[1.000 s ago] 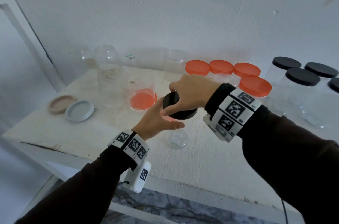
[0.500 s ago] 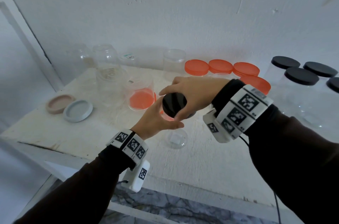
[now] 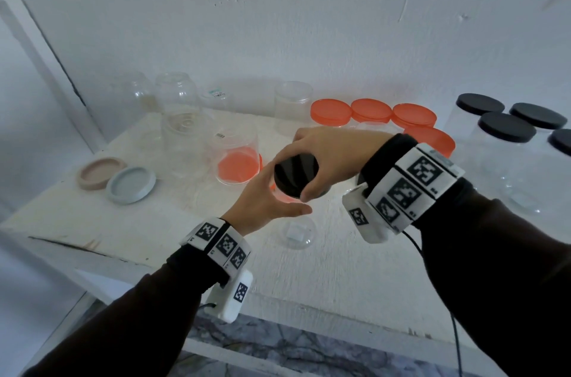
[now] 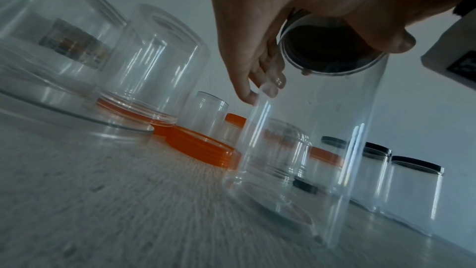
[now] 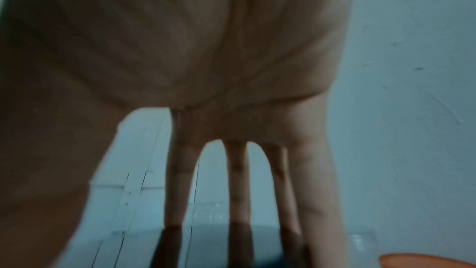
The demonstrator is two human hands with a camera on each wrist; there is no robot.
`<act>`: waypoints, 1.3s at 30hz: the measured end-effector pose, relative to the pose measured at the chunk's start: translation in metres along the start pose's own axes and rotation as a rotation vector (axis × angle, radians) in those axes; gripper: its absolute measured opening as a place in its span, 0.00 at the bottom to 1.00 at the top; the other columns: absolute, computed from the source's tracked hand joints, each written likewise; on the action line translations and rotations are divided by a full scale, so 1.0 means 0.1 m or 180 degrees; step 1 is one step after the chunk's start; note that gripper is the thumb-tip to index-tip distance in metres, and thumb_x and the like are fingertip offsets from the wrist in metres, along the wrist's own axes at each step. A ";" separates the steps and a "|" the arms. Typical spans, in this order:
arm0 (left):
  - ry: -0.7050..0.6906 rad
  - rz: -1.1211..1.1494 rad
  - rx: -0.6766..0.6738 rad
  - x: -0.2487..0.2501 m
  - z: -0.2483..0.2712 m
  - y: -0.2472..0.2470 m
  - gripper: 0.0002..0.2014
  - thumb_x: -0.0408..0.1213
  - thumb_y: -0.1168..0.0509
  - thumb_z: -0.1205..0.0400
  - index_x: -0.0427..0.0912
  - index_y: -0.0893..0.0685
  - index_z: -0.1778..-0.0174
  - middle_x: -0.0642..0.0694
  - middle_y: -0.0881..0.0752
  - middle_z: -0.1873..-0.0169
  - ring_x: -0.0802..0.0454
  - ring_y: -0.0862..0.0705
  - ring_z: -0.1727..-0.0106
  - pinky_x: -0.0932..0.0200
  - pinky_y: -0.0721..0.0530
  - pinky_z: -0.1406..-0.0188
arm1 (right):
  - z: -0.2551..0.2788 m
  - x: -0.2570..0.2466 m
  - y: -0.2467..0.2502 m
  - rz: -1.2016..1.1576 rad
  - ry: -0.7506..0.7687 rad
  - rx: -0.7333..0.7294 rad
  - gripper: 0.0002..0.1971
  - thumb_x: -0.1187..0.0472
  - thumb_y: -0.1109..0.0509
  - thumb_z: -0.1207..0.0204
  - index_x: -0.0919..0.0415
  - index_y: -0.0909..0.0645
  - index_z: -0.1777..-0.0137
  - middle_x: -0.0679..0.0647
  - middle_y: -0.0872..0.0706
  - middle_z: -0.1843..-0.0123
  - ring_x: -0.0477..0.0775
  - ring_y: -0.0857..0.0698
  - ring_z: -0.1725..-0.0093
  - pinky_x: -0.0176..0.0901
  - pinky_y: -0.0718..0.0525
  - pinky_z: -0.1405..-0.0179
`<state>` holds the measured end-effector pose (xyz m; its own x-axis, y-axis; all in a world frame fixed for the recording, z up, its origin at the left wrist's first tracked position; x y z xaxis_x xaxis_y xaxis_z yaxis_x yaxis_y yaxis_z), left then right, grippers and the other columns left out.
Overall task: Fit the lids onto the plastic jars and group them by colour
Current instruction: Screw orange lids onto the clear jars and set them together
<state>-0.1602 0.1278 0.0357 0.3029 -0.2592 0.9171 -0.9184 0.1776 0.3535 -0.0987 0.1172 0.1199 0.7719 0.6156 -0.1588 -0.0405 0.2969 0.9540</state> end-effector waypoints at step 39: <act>-0.0347 0.0796 -0.0820 0.56 -0.63 -1.88 0.25 0.27 0.25 0.30 0.47 0.21 0.39 0.50 0.15 0.42 0.62 0.19 0.38 0.65 0.25 0.36 | 1.70 1.54 -0.27 -0.0252 -0.1616 0.1509 0.21 0.54 0.33 0.23 0.56 0.23 0.30 0.53 0.24 0.34 0.56 0.27 0.34 0.50 0.25 0.38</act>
<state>0.0452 0.1402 0.0319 0.0355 -0.2747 0.9609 -0.8622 0.4777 0.1685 0.1288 0.0803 0.1132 0.9668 0.1536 -0.2041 0.2200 -0.0948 0.9709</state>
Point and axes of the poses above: each hand's wrist, its own z-axis away from the middle knuckle, its own y-axis out of the back of the hand, x = y × z, the point moved 10 cm from there along -z, towards the middle knuckle
